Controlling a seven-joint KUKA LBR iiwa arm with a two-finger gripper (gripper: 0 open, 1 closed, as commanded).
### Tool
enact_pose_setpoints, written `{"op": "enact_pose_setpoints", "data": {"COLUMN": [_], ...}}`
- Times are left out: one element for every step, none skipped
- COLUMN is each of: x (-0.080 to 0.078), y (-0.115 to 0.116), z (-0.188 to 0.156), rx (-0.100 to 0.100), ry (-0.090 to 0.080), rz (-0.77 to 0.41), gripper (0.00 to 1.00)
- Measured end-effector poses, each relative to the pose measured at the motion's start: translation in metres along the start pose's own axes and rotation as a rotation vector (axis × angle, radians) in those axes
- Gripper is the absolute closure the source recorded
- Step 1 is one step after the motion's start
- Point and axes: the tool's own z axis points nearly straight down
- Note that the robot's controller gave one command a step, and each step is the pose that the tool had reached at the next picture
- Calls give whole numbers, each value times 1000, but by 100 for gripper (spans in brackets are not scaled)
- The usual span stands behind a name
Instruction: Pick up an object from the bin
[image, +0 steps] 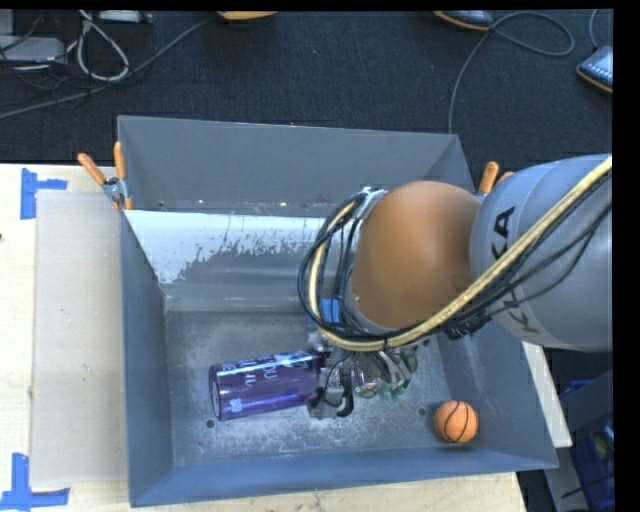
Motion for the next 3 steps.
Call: {"op": "enact_pose_setpoints", "data": {"x": [-4,-8,-26], "y": [-11,-15,-16], "z": [-25,-6,-5], "rx": [-1,-2,-2], "ry": [-9,-8,-4], "rz": [-43,-33,-41], "gripper": [100,100,100]}}
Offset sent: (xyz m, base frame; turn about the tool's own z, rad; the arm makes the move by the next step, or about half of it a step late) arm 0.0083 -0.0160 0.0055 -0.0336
